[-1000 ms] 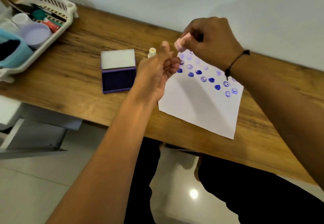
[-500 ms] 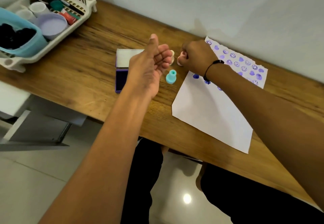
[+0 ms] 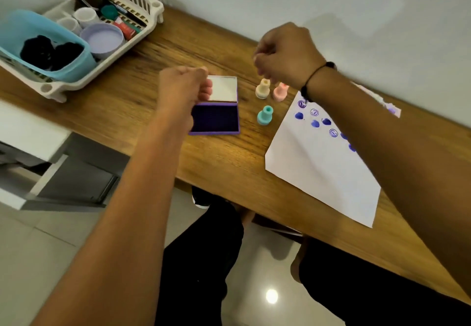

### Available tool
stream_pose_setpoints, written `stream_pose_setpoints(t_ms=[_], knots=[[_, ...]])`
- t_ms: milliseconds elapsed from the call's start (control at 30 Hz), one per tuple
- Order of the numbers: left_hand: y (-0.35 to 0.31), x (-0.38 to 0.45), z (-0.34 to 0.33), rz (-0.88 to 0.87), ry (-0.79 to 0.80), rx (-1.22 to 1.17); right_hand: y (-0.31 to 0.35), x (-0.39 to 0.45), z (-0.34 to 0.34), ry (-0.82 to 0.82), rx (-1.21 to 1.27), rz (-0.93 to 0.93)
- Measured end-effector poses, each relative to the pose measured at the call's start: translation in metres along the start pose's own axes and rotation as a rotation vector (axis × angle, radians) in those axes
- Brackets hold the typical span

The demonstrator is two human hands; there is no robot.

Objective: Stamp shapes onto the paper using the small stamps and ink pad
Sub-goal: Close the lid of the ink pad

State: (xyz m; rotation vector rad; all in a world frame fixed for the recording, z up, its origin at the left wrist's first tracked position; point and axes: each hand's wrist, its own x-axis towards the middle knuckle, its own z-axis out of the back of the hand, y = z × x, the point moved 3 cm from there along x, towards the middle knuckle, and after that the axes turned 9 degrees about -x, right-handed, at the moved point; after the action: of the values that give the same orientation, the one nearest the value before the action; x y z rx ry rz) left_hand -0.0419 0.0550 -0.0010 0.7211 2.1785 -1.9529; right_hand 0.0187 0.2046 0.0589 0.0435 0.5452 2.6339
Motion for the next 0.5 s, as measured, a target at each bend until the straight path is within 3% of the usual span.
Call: stream_pose_setpoints(t_ms=[100,233,367,500], knots=[[-0.005,0.023,0.018,-0.095,-0.075,0.359,0.021,0.005,-0.021,0.116,-0.025,-0.013],[-0.007,0.043,0.027,-0.166,-0.137,0.765,0.031,0.016,-0.044,0.118,-0.192,-0.040],[-0.005,0.056,0.025,-0.151,-0.113,0.861,0.032,0.019,-0.058,0.075,-0.344,-0.077],[-0.003,0.061,0.015,-0.179,-0.066,0.895,0.031,0.026,-0.068,0.002,-0.304,-0.111]])
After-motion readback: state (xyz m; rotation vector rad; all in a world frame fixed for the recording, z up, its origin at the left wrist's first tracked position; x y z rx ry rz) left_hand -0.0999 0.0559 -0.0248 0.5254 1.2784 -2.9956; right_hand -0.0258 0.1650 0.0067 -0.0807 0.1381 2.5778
